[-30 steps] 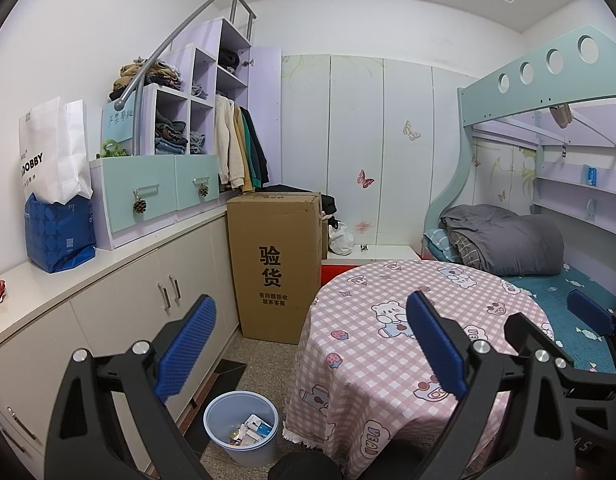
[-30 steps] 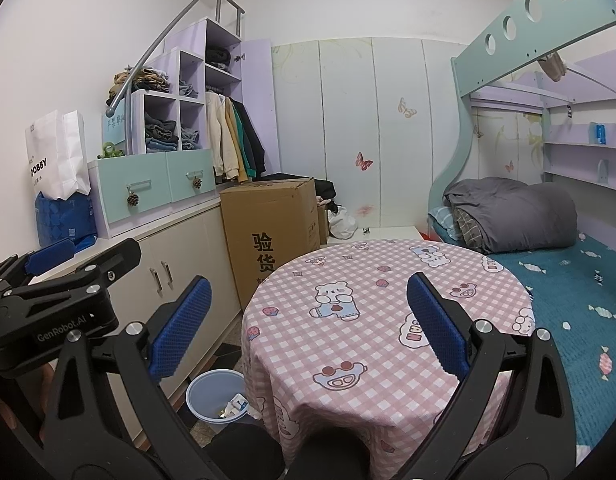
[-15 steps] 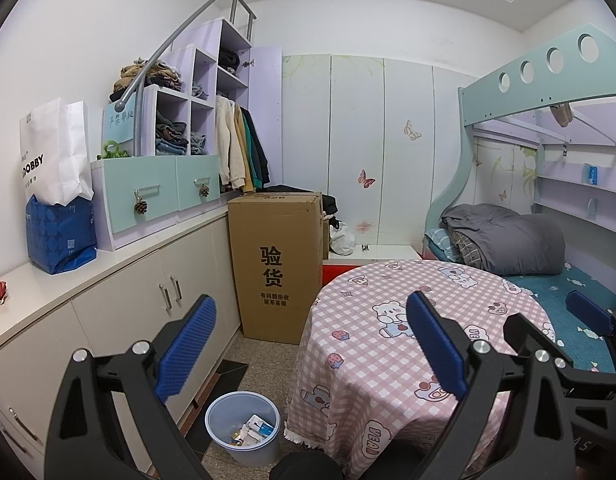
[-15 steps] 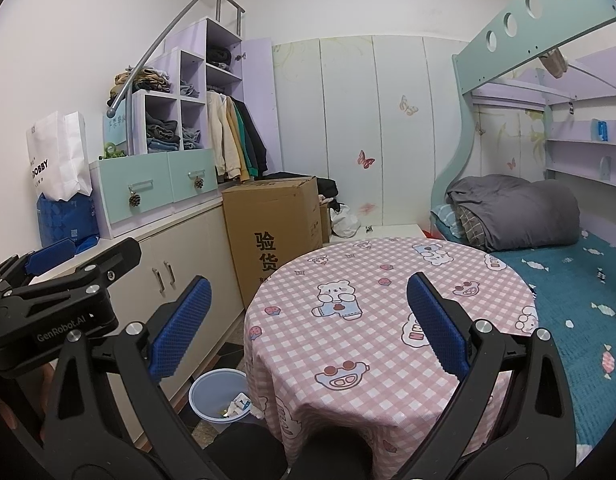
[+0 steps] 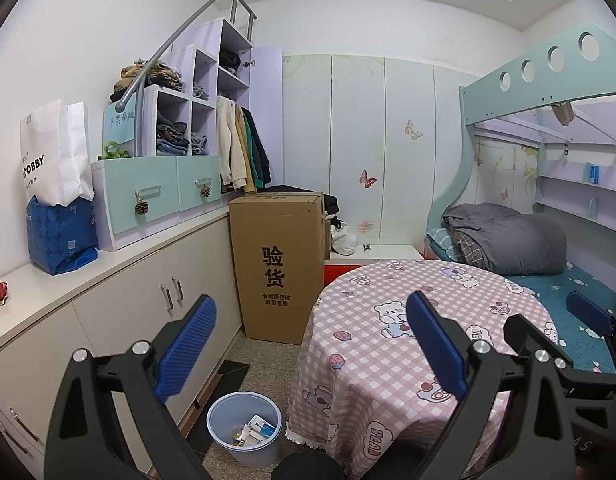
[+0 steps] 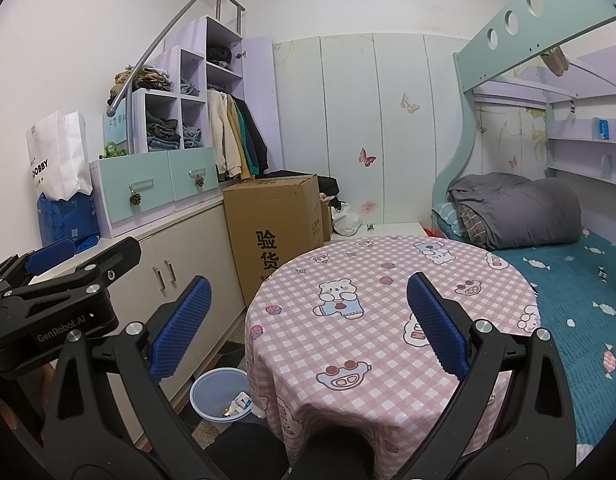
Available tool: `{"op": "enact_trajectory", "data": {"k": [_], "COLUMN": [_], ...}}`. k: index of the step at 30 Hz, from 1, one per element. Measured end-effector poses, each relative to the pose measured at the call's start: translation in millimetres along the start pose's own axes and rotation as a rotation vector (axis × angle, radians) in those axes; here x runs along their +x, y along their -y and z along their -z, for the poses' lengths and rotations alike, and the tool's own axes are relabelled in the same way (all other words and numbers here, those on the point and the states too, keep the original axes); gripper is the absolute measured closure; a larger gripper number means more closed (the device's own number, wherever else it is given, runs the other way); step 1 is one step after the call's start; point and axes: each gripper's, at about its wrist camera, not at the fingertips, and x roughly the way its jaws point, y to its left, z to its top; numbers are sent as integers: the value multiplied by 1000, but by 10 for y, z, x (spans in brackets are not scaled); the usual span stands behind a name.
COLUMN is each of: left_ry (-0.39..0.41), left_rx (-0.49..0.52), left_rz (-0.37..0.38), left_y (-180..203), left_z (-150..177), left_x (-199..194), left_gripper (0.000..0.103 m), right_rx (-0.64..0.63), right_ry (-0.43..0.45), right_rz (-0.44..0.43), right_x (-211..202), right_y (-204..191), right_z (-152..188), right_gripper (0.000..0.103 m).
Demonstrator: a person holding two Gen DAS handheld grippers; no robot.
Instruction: Collect trash
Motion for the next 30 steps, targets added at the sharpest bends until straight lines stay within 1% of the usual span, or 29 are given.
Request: {"op": "enact_trajectory", "data": {"k": [10,30], "left_ry": [4,-14], "left_rx": [8,11], "left_rz": [-15,-19], "left_y": [-53,-111], "left_z": [-9,53], "left_x": [18,96], "left_gripper": [9,9], "right_rx": [2,16], "right_ry": [-2,-23], "right_rz": [2,-5], "right_x": [2,18], "right_y": [-17,-240], "right_z": [0,107], "right_gripper": [7,7]}}
